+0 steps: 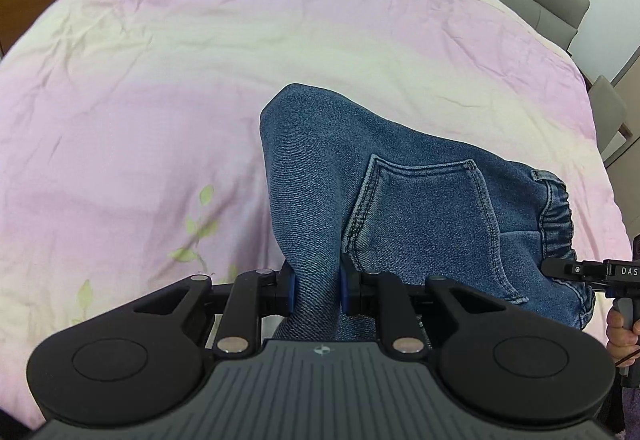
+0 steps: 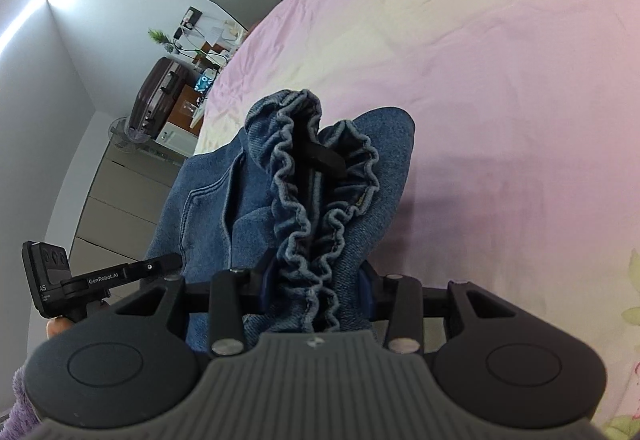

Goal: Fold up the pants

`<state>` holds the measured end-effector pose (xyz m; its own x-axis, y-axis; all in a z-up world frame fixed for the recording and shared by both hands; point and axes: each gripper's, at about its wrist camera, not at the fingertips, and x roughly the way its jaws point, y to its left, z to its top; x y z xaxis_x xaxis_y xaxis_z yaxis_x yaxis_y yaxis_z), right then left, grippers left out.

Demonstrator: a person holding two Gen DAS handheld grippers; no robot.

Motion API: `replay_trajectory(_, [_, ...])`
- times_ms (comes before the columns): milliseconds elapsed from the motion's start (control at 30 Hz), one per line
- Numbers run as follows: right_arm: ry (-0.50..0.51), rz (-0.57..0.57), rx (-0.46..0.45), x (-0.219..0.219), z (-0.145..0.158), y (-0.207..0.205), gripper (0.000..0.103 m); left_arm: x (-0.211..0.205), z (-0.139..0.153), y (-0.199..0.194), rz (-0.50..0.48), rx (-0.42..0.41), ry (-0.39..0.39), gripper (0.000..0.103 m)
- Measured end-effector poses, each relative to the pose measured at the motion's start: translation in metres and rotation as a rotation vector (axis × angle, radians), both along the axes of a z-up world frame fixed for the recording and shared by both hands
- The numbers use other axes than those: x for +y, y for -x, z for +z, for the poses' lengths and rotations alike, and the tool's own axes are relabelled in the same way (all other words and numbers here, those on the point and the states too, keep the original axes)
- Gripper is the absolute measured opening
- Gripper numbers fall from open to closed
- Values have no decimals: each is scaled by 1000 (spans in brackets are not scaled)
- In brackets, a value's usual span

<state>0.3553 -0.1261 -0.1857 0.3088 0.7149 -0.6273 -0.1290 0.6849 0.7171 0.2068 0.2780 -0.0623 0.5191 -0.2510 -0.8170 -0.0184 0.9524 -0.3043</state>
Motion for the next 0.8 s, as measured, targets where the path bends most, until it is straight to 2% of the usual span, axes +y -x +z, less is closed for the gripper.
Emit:
replay_trajectory(233, [56,39,37,24,-51,-18,37,17,-62,-11,-8,49,44,22])
replay_trajectory(333, [97,83,42,31,-65,-21,38,20,-77,-11,-9,56,73,28])
replay_trajectory(400, [112,85,60,29,-78,-22,39,20,-84,-12,-4,62,70,36])
replay_trajectory(467, [113,86,66,29,-83,-23,41,22,-85,-12,22,67,94,38])
replay_trajectory(533, [139,109,44,34,-76,-24,44,20,-78,-10,25,64,87,40])
replay_trajectory(600, [175,130,15,37,-66,-21,52,17,-68,-5,17,48,41,42])
replay_trajectory(667, [226,150,-20,39,-53,-19,54,12,-59,-1,8,28,-18,42])
replay_trajectory(800, [394,210,-217,46,-12,-9,56,10,-35,5,28,-41,-67,41])
